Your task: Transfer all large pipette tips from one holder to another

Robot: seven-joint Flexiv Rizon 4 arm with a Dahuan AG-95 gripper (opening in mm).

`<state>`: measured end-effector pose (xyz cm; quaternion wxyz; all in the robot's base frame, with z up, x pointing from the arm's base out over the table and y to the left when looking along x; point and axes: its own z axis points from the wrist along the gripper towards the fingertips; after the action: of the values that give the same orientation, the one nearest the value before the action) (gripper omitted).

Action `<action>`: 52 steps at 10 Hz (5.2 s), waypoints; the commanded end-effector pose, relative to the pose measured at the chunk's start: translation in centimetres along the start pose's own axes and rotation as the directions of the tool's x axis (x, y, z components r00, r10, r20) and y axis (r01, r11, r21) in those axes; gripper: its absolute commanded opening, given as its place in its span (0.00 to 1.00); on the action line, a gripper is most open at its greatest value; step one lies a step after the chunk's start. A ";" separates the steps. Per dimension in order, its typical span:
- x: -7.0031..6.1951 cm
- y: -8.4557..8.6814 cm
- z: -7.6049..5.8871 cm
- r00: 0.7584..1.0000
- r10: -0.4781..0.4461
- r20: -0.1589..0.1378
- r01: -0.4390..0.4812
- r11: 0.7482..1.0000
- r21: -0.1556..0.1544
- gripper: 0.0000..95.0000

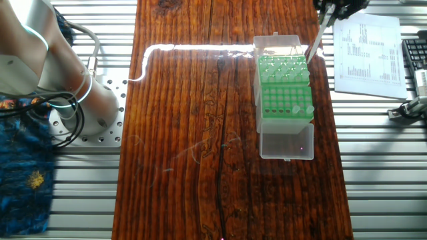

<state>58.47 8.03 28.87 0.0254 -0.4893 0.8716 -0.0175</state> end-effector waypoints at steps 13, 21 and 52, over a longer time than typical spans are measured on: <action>0.4 1.0 1.4 1.000 -0.002 -0.002 0.002 1.000 0.003 0.20; 2.8 0.7 1.4 0.998 -0.023 -0.050 0.024 1.000 0.016 0.20; 14.5 -3.4 12.9 0.702 0.710 -0.046 -0.712 0.700 -0.054 0.40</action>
<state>54.38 -6.13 15.82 0.0058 -0.1159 0.9931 0.0168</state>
